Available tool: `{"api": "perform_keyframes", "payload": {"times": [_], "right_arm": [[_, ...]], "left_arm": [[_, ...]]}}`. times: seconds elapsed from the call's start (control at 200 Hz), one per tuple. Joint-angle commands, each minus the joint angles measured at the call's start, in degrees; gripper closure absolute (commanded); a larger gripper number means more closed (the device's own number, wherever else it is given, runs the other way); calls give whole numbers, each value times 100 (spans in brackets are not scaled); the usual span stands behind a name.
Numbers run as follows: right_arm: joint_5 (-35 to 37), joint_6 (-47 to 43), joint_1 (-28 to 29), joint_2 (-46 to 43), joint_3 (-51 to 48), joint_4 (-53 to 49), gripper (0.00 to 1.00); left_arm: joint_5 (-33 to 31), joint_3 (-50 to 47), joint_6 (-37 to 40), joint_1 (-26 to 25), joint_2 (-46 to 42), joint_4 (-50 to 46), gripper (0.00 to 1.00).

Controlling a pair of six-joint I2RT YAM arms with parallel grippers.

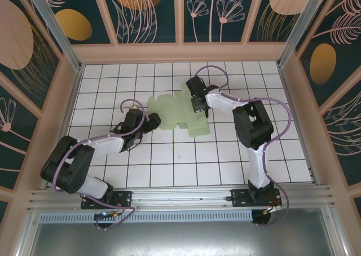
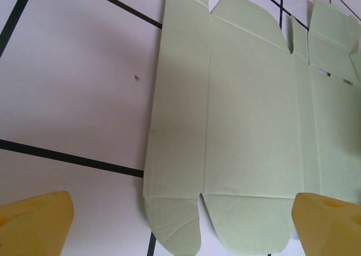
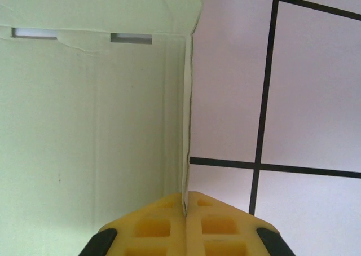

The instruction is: Fold the paper box

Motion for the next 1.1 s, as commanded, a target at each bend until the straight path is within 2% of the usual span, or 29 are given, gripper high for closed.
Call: {"api": "perform_keyframes", "payload": {"times": [0.0,0.055,0.115,0.28,0.4,0.551,0.656,0.771,0.901,1.011,1.096], "right_arm": [[990,-45,352,217,306,-321,100],[1234,-66,414,299,378,-381,100],[1158,-49,406,235,324,-278,100],[-78,-181,222,-443,-331,689,100],[-697,-670,160,-886,-941,1533,100],[-1183,-1132,-12,-1136,-1355,2040,100],[-1606,-1258,-162,-1439,-1753,2556,100],[-2220,-1368,-477,-1846,-2358,3365,100],[-2461,-1541,-602,-2101,-2771,3927,100],[-2864,-1694,-690,-2192,-2947,4085,100],[-3121,-1774,-746,-2223,-2989,4104,100]], "left_arm": [[59,-18,105,27,81,172,1],[65,2,112,33,88,169,1],[51,27,126,33,88,167,1],[-30,233,296,33,157,115,1],[-60,728,997,101,371,44,1],[1222,1916,1732,448,1272,-464,4],[1801,2595,2059,563,1808,-628,6],[1948,3164,2467,680,2137,-944,6],[1825,3478,3205,723,2242,-1140,6],[2320,3542,3768,832,2211,-1106,9],[2949,3730,4235,915,2271,-1343,14]]}}
